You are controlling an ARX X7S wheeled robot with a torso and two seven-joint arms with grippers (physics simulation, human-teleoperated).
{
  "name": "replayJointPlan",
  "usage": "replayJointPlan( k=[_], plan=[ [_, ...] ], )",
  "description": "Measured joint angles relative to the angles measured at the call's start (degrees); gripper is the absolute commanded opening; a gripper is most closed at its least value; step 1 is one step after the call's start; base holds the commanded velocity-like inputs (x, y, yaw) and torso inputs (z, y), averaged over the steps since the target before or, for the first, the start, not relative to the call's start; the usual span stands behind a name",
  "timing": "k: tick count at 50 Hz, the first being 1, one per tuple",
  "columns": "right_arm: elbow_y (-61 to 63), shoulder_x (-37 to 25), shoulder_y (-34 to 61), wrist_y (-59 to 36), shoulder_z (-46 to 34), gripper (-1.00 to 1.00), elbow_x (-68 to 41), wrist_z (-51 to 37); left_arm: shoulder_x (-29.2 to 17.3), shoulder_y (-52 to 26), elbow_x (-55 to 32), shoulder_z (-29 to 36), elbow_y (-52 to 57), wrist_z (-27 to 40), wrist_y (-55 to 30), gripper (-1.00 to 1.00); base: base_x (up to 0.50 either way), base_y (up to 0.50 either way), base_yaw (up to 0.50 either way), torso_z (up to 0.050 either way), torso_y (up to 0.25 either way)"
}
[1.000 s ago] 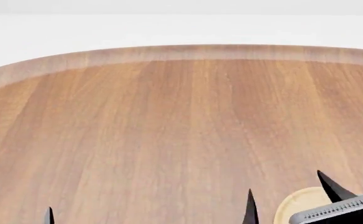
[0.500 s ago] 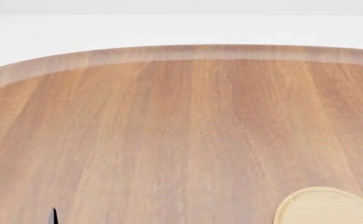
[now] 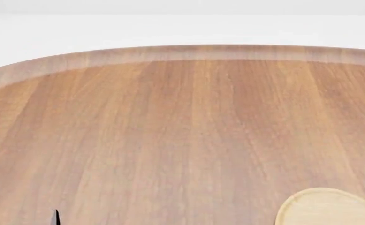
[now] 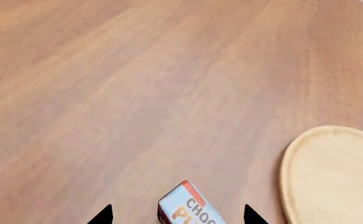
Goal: Put the chocolate pudding to the left of the plate.
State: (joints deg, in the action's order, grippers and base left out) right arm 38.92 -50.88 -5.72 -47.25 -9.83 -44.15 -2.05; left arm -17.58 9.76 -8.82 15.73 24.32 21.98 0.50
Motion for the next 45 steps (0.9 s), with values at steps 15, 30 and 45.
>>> replayJointPlan(
  k=[15,30,45],
  plan=[
    [-2.3,-1.6,-2.3,4.5,-0.1,1.0,2.8,3.0,-0.1,-0.4,0.1,0.4,-1.3,0.1,0.9,1.0,0.0,0.0,0.0,0.0,0.0],
    [-5.4,-3.2,-4.2,9.1,0.8,1.0,5.1,6.1,-0.2,-0.5,0.2,0.9,-1.9,0.2,1.3,1.0,0.0,0.0,0.0,0.0,0.0],
    [-9.5,-3.7,-5.6,14.2,0.5,1.0,7.3,10.0,-0.5,-0.4,0.3,1.4,-1.1,0.7,0.6,1.0,0.0,0.0,0.0,0.0,0.0]
  ],
)
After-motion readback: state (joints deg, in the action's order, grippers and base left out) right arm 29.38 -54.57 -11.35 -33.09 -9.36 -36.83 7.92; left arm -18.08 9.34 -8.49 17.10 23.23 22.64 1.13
